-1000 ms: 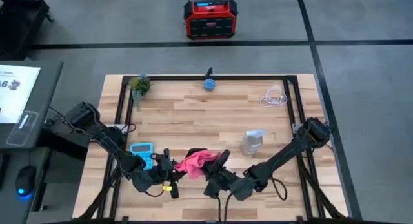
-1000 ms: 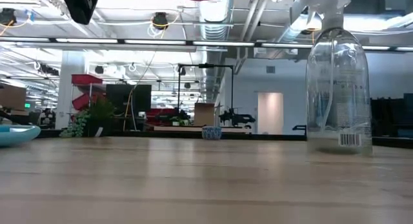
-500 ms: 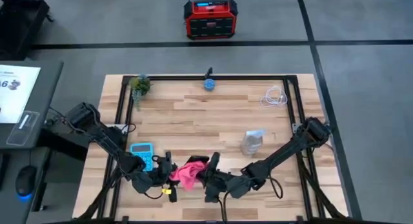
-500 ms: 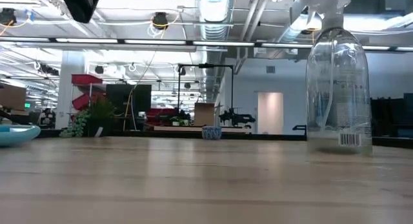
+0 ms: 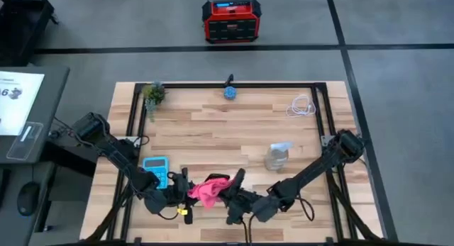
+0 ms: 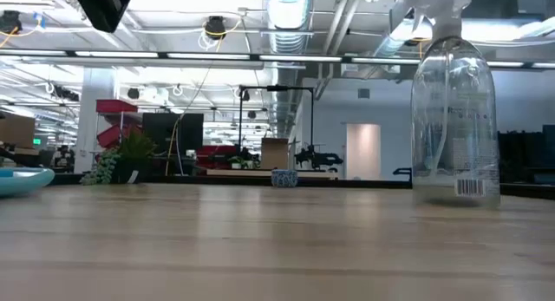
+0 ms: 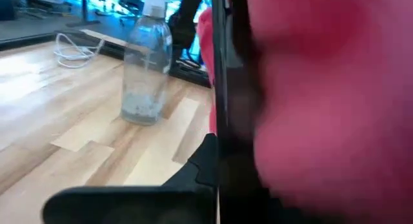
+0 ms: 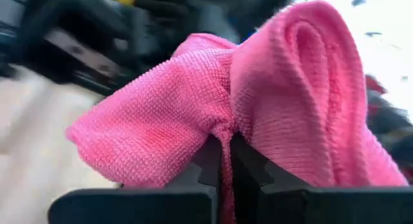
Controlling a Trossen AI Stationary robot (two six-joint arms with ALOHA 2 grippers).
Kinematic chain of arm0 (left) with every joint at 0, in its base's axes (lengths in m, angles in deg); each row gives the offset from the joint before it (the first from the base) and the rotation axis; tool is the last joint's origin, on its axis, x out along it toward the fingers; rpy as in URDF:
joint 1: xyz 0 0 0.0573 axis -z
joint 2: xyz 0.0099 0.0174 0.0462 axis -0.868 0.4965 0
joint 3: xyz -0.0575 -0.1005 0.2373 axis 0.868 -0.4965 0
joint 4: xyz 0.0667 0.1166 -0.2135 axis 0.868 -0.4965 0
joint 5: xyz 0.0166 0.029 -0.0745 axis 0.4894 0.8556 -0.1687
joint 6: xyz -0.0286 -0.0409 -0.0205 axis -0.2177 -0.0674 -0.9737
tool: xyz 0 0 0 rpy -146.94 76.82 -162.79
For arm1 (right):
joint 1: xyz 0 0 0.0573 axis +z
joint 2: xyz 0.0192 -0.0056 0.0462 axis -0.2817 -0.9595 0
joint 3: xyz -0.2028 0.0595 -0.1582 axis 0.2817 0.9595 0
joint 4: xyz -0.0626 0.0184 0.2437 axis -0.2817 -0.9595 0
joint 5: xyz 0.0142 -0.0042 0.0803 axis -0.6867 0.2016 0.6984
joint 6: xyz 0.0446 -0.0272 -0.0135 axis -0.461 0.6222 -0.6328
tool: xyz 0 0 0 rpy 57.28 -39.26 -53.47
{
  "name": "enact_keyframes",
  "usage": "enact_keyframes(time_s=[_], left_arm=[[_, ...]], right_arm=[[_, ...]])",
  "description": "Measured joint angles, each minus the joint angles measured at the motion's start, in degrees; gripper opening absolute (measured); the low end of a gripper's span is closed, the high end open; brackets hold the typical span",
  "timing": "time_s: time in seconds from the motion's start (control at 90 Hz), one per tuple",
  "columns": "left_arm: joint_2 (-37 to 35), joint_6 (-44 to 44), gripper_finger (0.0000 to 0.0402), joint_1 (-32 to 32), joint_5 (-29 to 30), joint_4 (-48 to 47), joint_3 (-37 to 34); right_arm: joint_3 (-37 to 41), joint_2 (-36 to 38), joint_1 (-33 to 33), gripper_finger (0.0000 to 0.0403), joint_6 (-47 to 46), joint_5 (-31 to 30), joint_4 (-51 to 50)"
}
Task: Apply microfiber cloth
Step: Wipe the back of the black cellphone using pink microfiber cloth
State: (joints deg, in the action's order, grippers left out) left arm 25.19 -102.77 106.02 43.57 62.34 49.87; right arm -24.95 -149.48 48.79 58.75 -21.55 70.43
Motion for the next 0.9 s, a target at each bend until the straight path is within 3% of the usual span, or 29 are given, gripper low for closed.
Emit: enact_keyframes(time_s=[0.133,0.278,0.344,0.422,0.544,0.6,0.767,0.9], left_arm=[[0.0,-0.1,0.0007,-0.1,-0.4,0.5,0.0],[-0.1,-0.3,0.0007,-0.3,0.6,0.7,0.1],[-0.1,-0.3,0.0007,-0.3,1.1,0.7,0.1],[-0.1,-0.3,0.0007,-0.1,1.7,0.5,0.1],[0.0,1.3,0.0007,0.0,1.9,2.5,0.1],[0.0,2.1,0.0007,-0.1,2.6,3.8,0.1],[0.0,2.7,0.0007,-0.4,5.7,4.4,0.4],[0.0,2.7,0.0007,-0.3,6.0,4.6,0.4]], right_arm=[[0.0,0.0,-0.4,0.0,2.4,1.9,1.4],[0.1,-0.3,0.9,0.0,12.0,-11.1,8.1],[0.1,-0.1,1.3,0.0,12.7,-12.8,10.2],[0.1,-0.1,1.8,0.0,12.0,-10.3,10.8],[0.0,-0.1,1.3,0.0,4.2,-0.3,5.7],[0.0,-0.1,0.8,0.0,1.4,0.2,2.2],[0.0,-0.1,1.1,0.0,4.0,-14.5,1.9],[0.0,-0.1,2.0,0.0,8.7,-16.0,6.4]])
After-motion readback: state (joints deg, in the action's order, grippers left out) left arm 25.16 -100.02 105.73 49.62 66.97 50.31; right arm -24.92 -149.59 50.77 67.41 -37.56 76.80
